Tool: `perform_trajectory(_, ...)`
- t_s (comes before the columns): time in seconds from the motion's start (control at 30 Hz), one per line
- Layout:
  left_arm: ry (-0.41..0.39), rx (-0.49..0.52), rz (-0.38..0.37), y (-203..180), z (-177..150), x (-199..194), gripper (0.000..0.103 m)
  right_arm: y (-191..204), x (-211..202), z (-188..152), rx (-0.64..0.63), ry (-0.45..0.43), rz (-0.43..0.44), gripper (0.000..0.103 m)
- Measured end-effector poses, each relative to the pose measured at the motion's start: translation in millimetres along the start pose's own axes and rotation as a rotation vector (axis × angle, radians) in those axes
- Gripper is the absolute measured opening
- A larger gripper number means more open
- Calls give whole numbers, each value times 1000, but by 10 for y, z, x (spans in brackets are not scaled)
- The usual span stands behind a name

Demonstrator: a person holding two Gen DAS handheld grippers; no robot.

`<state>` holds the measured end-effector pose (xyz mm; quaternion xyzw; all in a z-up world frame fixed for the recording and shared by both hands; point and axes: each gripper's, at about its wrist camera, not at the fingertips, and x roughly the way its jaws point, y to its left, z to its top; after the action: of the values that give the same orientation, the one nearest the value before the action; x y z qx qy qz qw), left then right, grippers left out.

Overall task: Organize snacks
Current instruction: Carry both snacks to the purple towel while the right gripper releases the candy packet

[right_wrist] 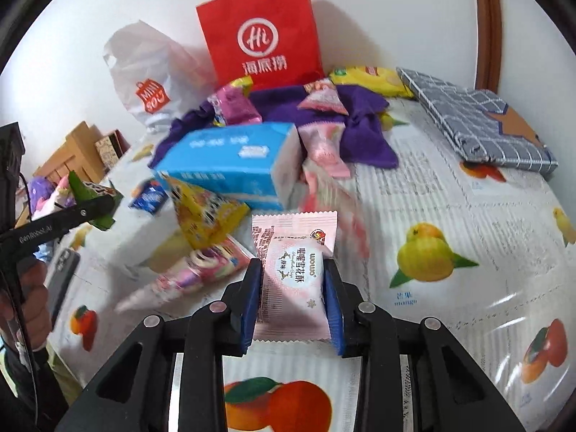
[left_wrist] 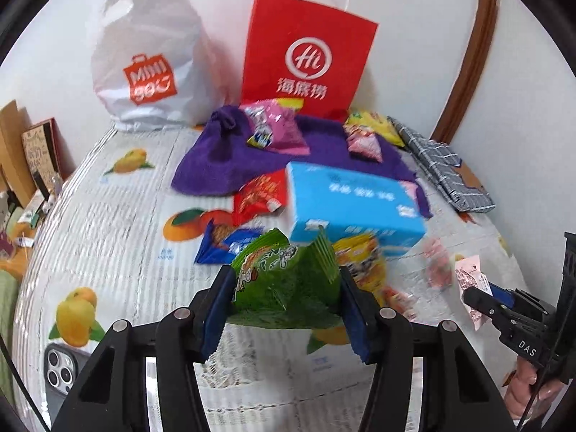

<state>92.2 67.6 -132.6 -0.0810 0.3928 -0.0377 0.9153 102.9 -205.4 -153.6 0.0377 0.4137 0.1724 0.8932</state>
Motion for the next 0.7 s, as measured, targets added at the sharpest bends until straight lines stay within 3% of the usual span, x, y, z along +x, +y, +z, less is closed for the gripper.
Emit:
perform_trajectory(0.3, -69, 41, -11, -287, 562, -97, 54, 102, -213, 679, -60, -110, -23, 33)
perform_trajectory(0.5, -109, 46, 1, -345, 1046, -52, 54, 60, -69, 1347, -42, -121, 41, 33)
perform_trajectory(0.7, -152, 52, 54, -363, 1503, 94, 54, 55, 163, 1903, -50, -150, 6, 33)
